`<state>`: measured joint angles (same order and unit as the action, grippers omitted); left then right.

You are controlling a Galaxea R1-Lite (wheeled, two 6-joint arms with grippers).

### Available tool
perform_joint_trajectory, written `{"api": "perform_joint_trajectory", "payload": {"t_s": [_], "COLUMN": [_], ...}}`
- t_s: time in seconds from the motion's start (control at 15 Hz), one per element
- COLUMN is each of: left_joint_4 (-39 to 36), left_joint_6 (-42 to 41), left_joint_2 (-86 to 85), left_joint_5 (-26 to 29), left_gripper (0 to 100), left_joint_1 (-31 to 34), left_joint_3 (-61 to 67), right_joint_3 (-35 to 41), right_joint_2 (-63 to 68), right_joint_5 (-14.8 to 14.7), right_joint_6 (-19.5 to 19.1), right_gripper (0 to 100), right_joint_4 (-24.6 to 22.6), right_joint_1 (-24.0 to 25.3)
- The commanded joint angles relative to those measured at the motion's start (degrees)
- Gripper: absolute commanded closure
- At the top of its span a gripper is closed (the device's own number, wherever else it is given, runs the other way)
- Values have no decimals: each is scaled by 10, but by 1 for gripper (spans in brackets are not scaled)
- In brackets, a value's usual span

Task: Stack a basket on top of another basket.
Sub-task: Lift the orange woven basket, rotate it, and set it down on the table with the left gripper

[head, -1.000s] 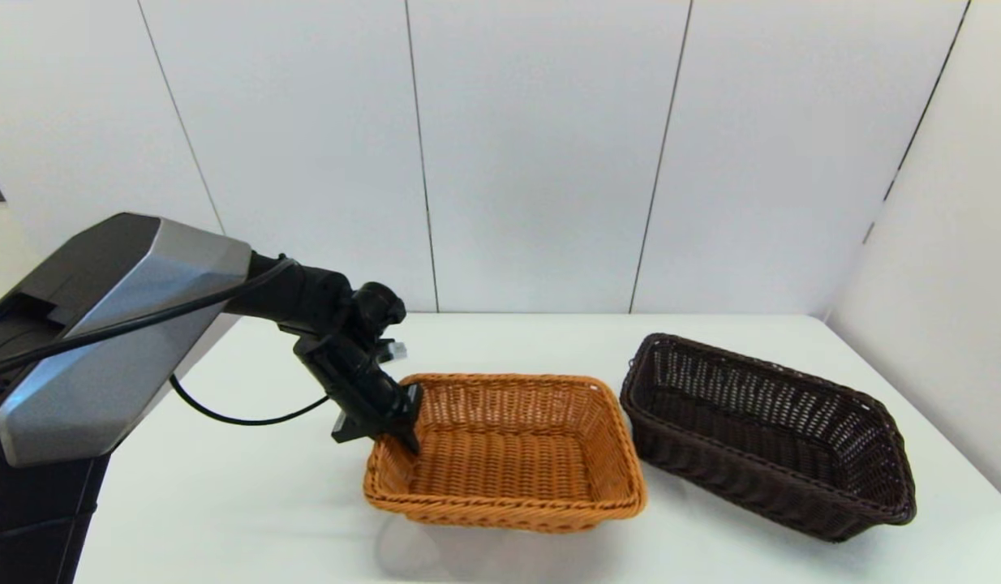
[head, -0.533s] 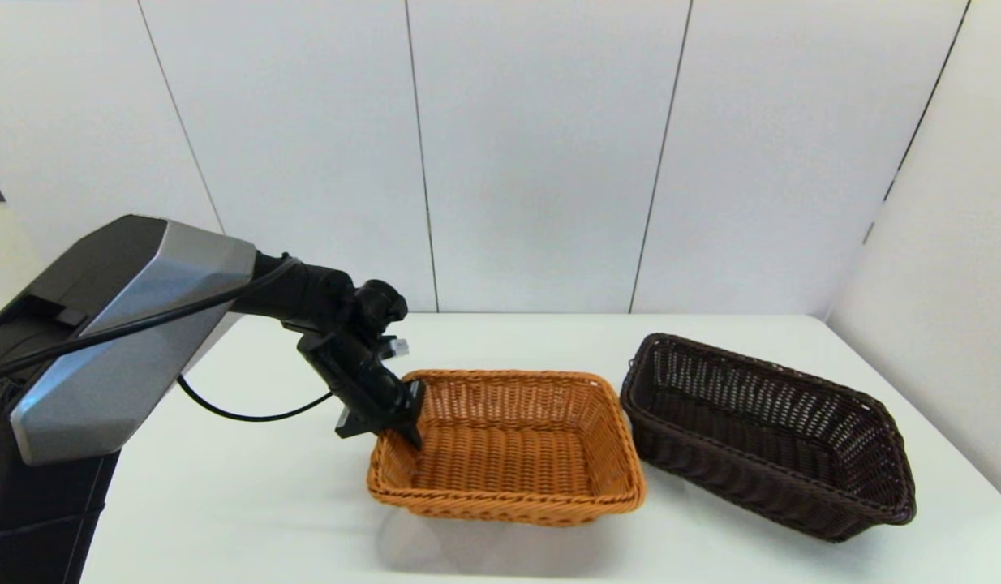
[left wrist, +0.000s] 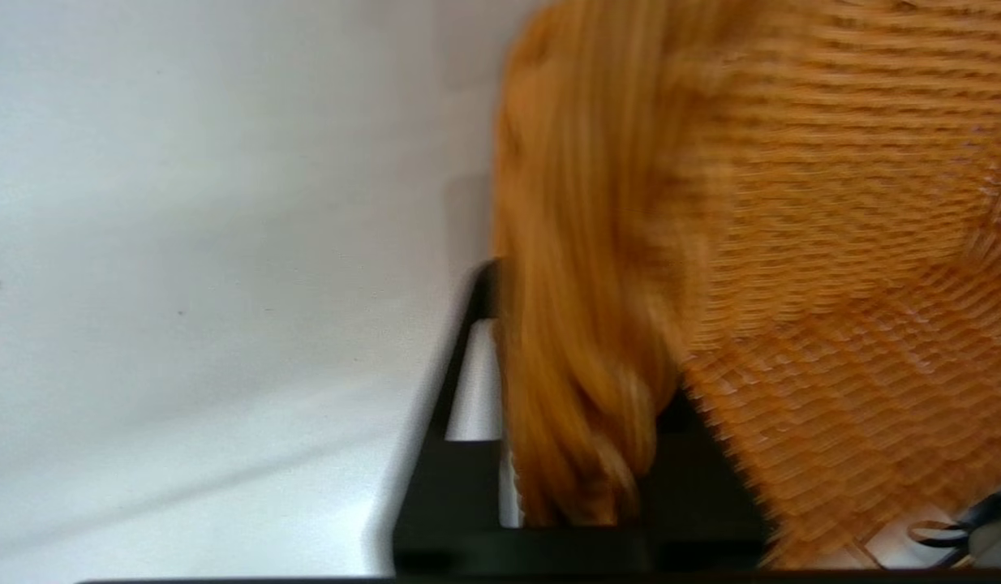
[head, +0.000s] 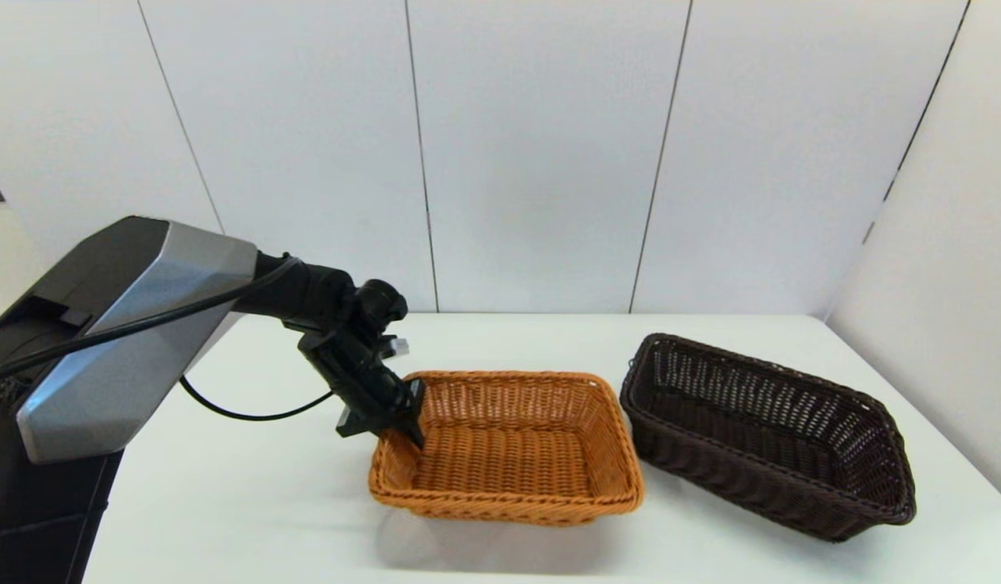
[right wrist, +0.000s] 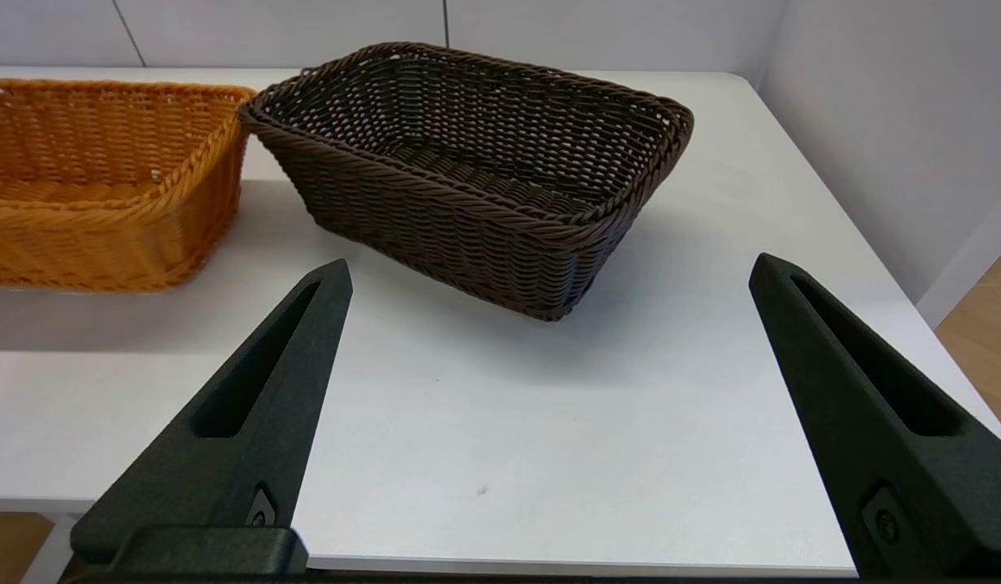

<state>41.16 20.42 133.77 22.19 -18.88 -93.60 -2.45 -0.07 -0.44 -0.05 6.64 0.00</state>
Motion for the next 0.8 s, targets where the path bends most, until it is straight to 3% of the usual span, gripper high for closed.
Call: {"api": "perform_joint_trajectory", "payload": {"t_s": [0.07,0.47,0.8], "left_joint_4": [2,12,131], "left_joint_6": [0,5,3], "left_joint_2": [1,-101,-379], "left_joint_5": [0,0,-29], "left_gripper": [0,0,0], "left_joint_1": [0,10,10], "left_joint_3": [3,16,40], "right_joint_3": [0,0,0], "right_joint_2": [0,0,0], "right_joint_5": [0,0,0], "right_joint_6": [0,0,0], "right_gripper": [0,0,0], "right_joint_4": [0,0,0], "right_joint_1": [0,-1,0]}}
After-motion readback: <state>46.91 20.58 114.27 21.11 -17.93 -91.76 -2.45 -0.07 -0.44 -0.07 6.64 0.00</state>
